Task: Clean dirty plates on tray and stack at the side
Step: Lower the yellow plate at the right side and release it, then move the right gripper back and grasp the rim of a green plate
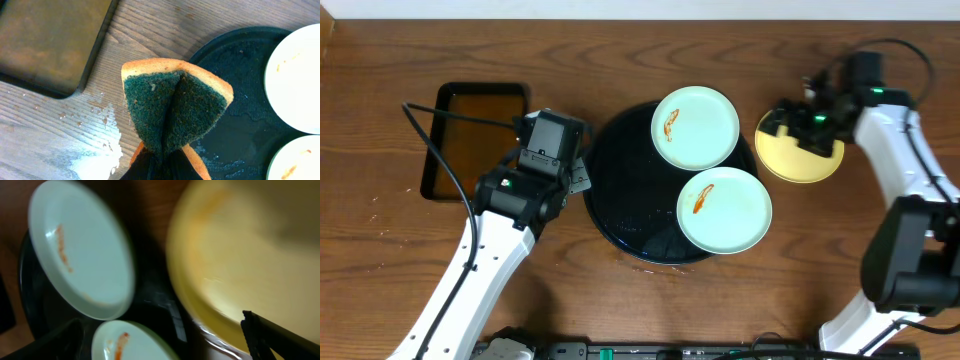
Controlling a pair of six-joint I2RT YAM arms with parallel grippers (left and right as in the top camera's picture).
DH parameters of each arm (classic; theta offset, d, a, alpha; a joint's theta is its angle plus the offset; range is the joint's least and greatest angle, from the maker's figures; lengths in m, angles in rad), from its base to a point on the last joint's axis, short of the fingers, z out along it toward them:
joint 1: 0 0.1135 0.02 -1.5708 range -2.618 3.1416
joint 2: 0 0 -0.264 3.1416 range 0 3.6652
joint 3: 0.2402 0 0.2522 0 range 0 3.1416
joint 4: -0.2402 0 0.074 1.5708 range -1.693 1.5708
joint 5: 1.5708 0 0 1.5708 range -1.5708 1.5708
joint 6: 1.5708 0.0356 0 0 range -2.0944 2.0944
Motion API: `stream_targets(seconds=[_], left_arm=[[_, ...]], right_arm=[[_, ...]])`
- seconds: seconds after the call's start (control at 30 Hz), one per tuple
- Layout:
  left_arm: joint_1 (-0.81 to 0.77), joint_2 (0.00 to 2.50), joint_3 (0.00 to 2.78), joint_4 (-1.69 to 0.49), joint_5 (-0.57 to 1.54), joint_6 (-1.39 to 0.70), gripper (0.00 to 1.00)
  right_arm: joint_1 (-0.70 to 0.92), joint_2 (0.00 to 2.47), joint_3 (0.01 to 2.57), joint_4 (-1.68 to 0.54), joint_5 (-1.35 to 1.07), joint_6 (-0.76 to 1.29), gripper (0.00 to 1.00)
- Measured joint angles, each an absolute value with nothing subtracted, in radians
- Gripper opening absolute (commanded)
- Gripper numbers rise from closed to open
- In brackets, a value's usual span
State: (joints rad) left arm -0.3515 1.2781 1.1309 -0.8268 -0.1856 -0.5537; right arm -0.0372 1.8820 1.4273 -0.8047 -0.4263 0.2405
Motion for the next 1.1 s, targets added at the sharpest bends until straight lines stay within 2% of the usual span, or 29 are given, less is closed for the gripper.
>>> stream_targets(seconds=[0.2, 0.3, 0.43, 0.6, 0.7, 0.87, 0.93, 1.1], left_arm=[[-0.352, 1.299, 1.13, -0.827, -0.186, -0.554, 0.08], [-0.352, 1.308, 1.129, -0.827, -0.184, -0.554, 0.08], [-0.352, 1.313, 1.129, -0.825, -0.172, -0.554, 0.07], [-0.352, 1.32, 1.128, -0.814, -0.163, -0.554, 0.08], [-0.352, 1.321, 1.128, -0.814, -0.163, -0.554, 0.08], [-0.352, 1.321, 1.128, -0.814, -0.162, -0.554, 0.08], [-0.352, 1.321, 1.128, -0.814, -0.163, -0.554, 0.08], [-0.352, 1.321, 1.128, -0.814, -0.163, -0.554, 0.08]], right_arm=[[0.173, 1.882, 1.429, -0.719, -0.22, 0.351, 0.98], [0.245, 1.882, 1.43, -0.705, -0.063, 0.429, 0.88], [0.269, 1.882, 1.43, -0.693, 0.021, 0.505, 0.87], [0.275, 1.914, 1.433, -0.682, 0.036, 0.551, 0.76], [0.288, 1.963, 1.433, -0.673, 0.037, 0.565, 0.61], [0.292, 2.039, 1.433, -0.665, 0.033, 0.58, 0.44], [0.291, 2.063, 1.433, -0.665, 0.023, 0.585, 0.29], [0.291, 2.067, 1.435, -0.634, -0.025, 0.583, 0.14]])
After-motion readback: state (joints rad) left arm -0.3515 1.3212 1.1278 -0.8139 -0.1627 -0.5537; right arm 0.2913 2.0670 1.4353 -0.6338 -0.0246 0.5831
